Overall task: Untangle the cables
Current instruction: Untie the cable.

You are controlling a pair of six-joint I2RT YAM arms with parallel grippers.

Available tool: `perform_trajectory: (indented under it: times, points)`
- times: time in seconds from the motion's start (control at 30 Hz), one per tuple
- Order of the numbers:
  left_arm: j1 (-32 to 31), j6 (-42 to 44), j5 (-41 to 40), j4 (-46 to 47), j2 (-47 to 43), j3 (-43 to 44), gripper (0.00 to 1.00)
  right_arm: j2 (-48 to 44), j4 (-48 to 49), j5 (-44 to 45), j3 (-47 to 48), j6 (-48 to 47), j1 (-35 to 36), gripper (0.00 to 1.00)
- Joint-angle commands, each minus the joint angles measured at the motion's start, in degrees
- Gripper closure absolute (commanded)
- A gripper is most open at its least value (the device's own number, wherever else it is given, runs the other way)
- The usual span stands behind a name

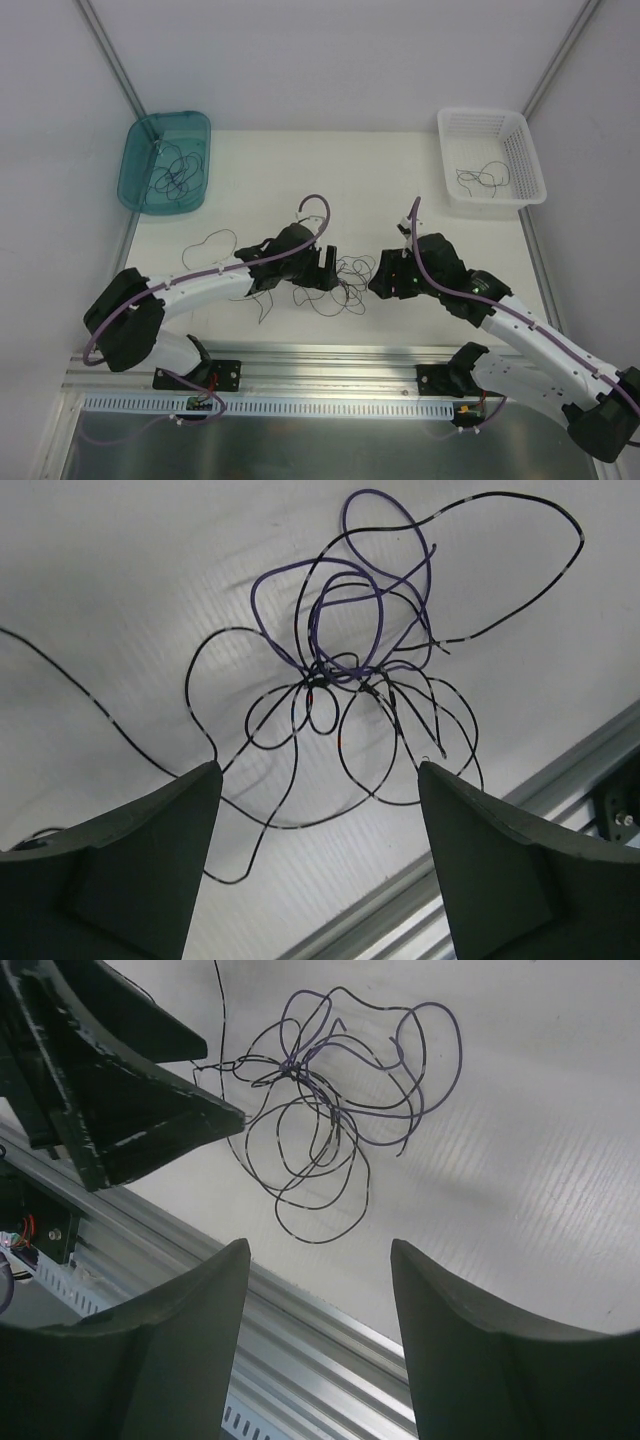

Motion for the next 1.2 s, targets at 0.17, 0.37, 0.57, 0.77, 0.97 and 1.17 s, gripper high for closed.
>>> perform_trajectory:
  times: [0.17,0.37,0.57,0.77,0.97,1.17]
  points:
    - [-1.74,7.69,-3.06,7.59,10.77,4.56,0.39,0.97,7.99,3.14,-1.41,4.65,0.52,0.35]
    - [-2.44,7.86,-3.15,10.05,14.29,3.94,0.79,4.48,12.83,4.11,-1.5,8.25,0.61,0.35]
    - [-3.58,8.83,-4.37,12.51,10.43,0.78,1.0,10.46,16.25,4.46,0.07,13.97,0.87,0.37]
    - [-5.34,8.48,-6.48,14.88,6.47,-2.21,1.0,17.93,18.54,4.73,2.18,17.57,1.84,0.51]
    - [-6.05,7.86,-6.31,15.68,4.89,-3.35,1.0,23.47,23.02,4.37,1.92,19.24,2.54,0.55]
    - [-6.49,7.68,-6.57,16.29,3.57,-3.97,1.0,27.6,26.01,5.08,1.57,19.86,2.63,0.57]
